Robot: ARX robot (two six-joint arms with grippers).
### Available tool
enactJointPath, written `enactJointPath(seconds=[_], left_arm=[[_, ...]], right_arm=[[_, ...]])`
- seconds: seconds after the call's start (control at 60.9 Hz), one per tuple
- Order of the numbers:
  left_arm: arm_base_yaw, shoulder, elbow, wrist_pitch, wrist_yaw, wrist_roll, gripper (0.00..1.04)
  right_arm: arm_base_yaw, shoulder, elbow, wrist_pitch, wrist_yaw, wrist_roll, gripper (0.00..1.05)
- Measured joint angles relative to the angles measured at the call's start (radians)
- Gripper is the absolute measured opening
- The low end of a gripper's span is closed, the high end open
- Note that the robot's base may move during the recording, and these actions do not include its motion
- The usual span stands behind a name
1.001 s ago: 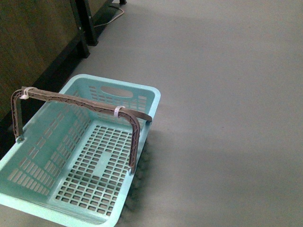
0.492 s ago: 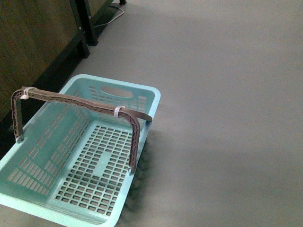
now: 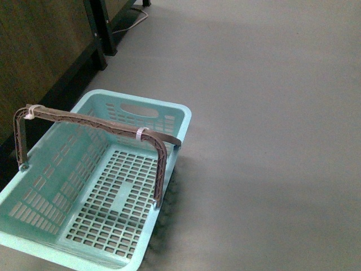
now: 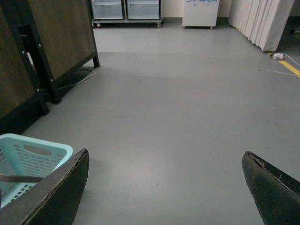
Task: Pick lemon and mango into basket
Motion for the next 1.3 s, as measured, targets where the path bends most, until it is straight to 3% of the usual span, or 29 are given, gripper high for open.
enactJointPath(seconds=[0.164,0.361,0.673,1.1,1.149,1.297], left_arm=[[-0.005,0.465,0.069,0.354,0.086,-0.220,0.98],[-0.127,0.932,0.250,0.498,0.090,-0.360,0.98],[-0.247,1.381,0.562,0.459,0.023,-0.493,0.98],[-0.270,1.624,0.841,0.413,-0.002,-0.601,0.98],[-0.270,1.632,0.852,0.413,-0.001,-0.606,0.94],[-0.256,1.664,0.882,0.388,0.007,-0.617,0.57]], right_arm=[[0.000,0.000,0.000,0.000,0.000,0.000,0.96],[0.000,0.000,0.000,0.000,0.000,0.000,0.96],[0.000,0.000,0.000,0.000,0.000,0.000,0.96],[0.000,0.000,0.000,0.000,0.000,0.000,0.96],[0.000,0.000,0.000,0.000,0.000,0.000,0.96],[0.000,0.000,0.000,0.000,0.000,0.000,0.96]])
